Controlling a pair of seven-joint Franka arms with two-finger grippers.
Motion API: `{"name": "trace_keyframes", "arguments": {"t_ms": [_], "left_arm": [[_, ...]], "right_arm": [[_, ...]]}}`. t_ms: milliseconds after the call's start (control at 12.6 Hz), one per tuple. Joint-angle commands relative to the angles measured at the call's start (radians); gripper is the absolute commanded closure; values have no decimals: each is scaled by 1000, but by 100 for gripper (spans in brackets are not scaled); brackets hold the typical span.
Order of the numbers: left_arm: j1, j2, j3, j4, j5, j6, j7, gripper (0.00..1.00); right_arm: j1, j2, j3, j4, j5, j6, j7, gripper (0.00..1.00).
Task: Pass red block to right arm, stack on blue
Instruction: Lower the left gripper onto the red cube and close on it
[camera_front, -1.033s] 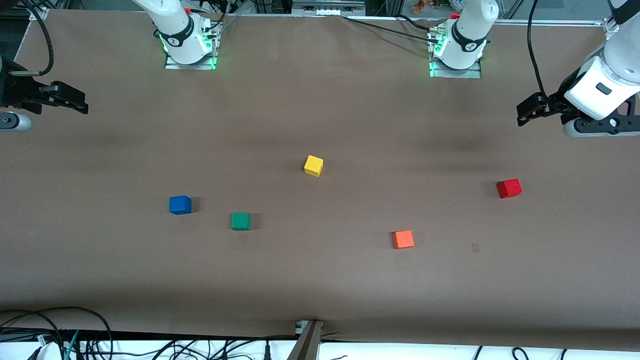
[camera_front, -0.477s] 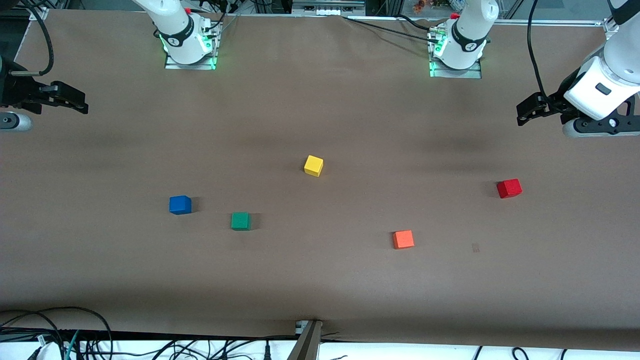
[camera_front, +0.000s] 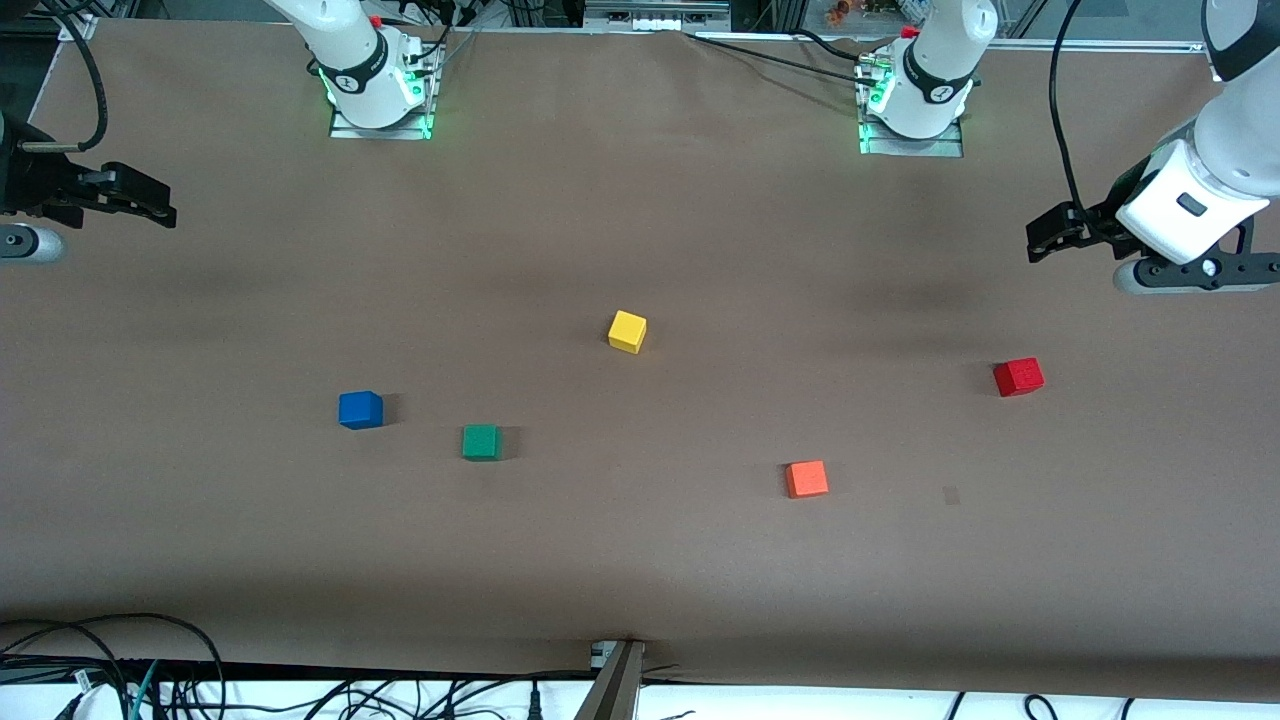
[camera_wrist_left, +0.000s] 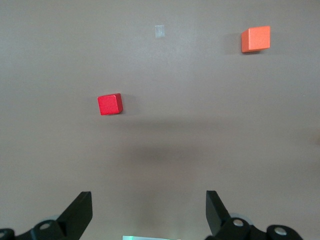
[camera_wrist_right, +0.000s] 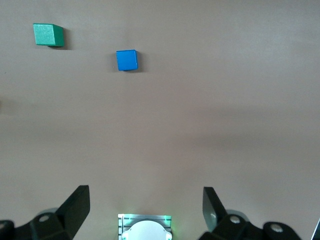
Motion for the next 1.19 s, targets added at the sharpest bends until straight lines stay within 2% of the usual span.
{"name": "trace_keyframes", "arguments": {"t_ms": [0,238,397,636,715,953,1112], "left_arm": [[7,22,7,37,-7,-23,17,0],[9,62,13,11,2,3,17,0],[27,155,13,-9,100,87,17,0],[81,242,13,-55,131,216,44,0],[89,246,13,-102,131,278,53,0],[136,239,8,-337,132,572,57,0],[164,248,8,-438,132,734,83,0]], "right_arm": [[-4,-9,6,-7,-7,0,-15,0],[-5,-9,6,-7,-7,0,-15,0],[-7,-9,6,-6,-7,0,-15,0],[-8,-9,6,-7,-7,0,-15,0],[-8,-9,6,-7,-7,0,-17,0],[-2,-9,6,-6,-5,0,-15,0],[1,-9,9,-7,-5,2,-14,0]]}}
